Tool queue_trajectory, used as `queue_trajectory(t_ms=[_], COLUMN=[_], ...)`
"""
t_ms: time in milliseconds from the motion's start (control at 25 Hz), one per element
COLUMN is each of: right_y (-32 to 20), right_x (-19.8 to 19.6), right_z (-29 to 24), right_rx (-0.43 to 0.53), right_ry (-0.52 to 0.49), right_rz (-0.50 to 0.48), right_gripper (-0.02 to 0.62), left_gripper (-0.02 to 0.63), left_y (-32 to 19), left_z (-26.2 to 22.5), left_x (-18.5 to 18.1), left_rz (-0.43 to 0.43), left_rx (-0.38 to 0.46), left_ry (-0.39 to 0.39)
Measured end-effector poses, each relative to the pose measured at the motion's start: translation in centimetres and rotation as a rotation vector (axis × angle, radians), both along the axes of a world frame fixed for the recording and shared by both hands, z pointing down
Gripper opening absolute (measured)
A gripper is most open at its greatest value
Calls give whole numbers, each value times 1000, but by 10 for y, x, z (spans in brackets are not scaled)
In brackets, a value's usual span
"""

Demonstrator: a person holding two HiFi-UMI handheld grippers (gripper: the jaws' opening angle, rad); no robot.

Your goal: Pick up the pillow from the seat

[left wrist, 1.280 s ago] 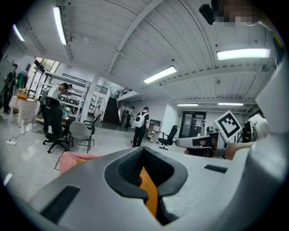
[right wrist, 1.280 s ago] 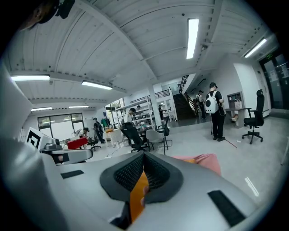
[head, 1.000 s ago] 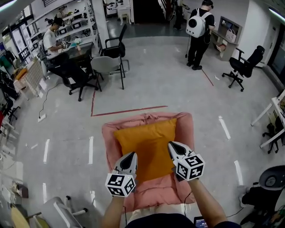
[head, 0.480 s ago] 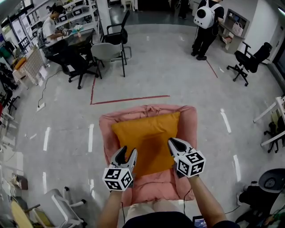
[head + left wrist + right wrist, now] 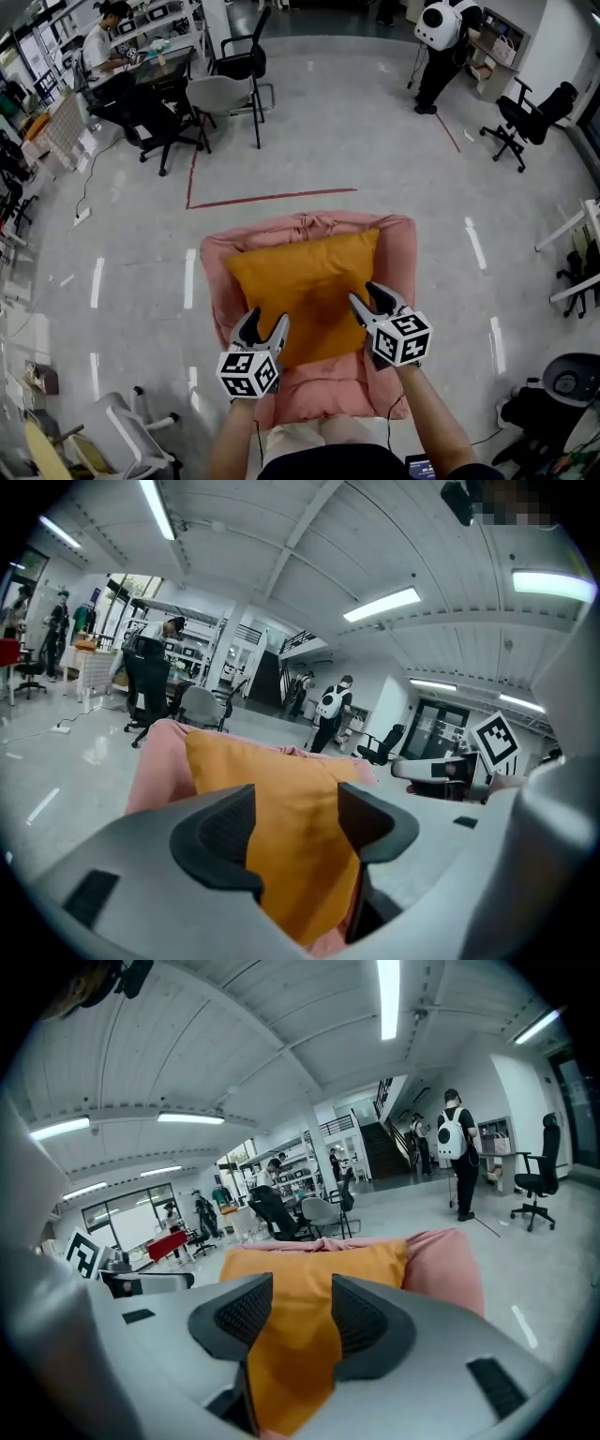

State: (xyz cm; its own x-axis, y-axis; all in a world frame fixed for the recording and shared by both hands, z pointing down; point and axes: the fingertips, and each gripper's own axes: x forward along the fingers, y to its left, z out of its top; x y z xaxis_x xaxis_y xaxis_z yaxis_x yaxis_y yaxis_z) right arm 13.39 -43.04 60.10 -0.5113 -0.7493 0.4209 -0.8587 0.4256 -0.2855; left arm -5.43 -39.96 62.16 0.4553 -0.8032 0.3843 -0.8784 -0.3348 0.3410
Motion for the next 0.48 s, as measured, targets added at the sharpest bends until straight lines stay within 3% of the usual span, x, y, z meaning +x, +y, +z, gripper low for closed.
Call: queue_trajectory(t_ms=[200, 480], right_y=[-8, -19], right_x=[4, 10], right_z=[17, 41], right_rx=[-26, -66], right_ry=[8, 20], right_rz=[0, 12], right_gripper=[261, 344], left_gripper=[321, 458], left_y=[-9, -20], left_z=[18, 37], left_x=[-6, -5], left_rz=[-36, -55], left_rx=[-47, -87], left_ry=[-34, -63])
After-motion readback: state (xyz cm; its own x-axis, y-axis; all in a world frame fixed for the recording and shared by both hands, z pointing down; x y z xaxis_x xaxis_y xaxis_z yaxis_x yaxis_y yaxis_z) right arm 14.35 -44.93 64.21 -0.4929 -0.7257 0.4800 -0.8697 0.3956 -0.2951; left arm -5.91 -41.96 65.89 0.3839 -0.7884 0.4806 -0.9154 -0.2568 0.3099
